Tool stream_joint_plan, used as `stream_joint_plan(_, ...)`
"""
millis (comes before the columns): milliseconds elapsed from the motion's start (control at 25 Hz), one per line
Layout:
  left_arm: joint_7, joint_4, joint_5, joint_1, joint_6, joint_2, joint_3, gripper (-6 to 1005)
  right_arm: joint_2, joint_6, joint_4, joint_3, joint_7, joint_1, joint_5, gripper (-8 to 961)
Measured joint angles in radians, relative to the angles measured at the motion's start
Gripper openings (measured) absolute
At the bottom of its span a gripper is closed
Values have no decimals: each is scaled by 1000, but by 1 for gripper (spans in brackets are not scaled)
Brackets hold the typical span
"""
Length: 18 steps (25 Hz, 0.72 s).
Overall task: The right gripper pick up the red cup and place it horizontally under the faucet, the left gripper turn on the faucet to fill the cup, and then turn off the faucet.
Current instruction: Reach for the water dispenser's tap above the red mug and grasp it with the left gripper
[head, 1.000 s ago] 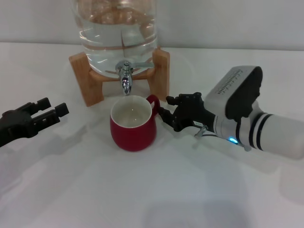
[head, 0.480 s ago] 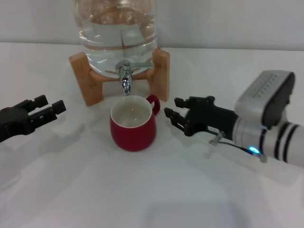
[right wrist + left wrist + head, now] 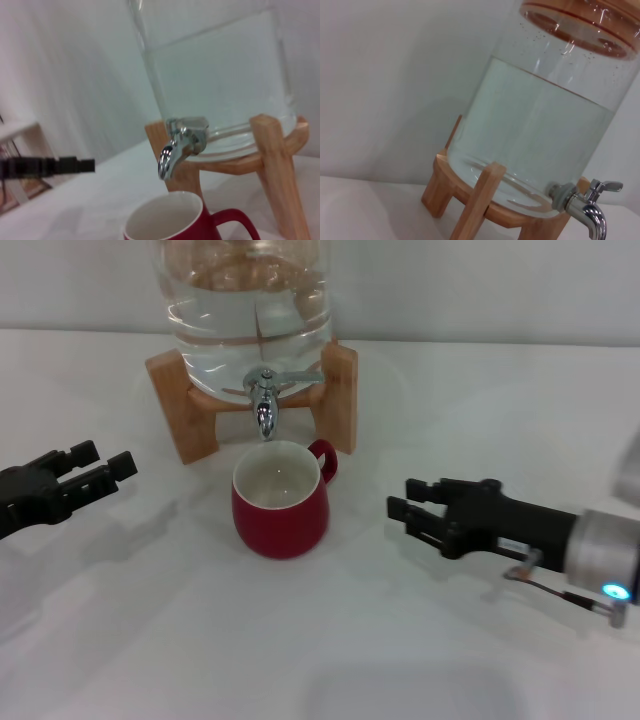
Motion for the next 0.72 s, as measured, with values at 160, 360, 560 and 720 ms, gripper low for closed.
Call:
stream_joint_plan(160,0,0,1,1,0,0,0,816,6,143,-21,125,116,-66,-145,372)
stream_joint_plan(360,0,0,2,-3,0,-1,0,816,19,361,-101,279,225,-81,-270,374)
stream_joint_plan(560,-2,0,3,-2,-1,-1,0,816,39,559,-184,429,165,-118,-337,376)
stream_joint_plan(720,-11,0,3,2,-1,-1,0,816,51,589,-177,473,103,-174,-362,377)
